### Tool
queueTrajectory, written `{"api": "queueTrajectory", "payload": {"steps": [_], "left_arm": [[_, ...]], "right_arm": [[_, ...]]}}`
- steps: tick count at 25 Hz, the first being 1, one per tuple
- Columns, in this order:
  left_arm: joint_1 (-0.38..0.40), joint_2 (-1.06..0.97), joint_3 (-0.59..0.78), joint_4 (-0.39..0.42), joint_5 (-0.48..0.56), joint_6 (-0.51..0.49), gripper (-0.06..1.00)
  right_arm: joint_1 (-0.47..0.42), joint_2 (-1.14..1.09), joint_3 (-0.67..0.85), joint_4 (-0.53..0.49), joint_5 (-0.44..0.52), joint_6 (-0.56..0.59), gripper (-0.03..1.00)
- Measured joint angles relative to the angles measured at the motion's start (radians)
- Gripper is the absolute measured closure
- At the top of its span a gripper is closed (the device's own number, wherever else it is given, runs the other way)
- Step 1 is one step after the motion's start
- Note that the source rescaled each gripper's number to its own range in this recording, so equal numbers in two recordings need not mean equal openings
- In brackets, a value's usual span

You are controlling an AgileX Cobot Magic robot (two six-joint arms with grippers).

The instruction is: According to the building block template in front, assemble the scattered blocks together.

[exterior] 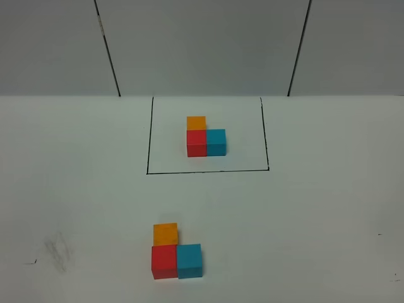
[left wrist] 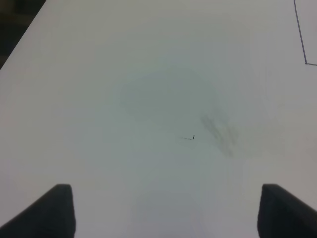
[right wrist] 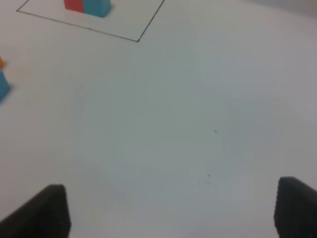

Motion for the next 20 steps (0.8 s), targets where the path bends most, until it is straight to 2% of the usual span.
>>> {"api": "queueTrajectory", "payload": {"steps": [14,17,20], "left_arm": [[0.0,0.0,0.0,0.0,0.0,0.0,-0.06],[0.0,0.0,0.0,0.0,0.0,0.0,-0.06],[0.0,0.0,0.0,0.0,0.0,0.0,-0.06]], "right_arm": [[-0.001,0.0,0.012,0.018,0.0,-0.019,0.26],[-0.033,0.0,0.012,0.019,0.0,-0.019,0.26],[-0.113,0.0,0.012,0.019,0.0,-0.019,0.26]]}}
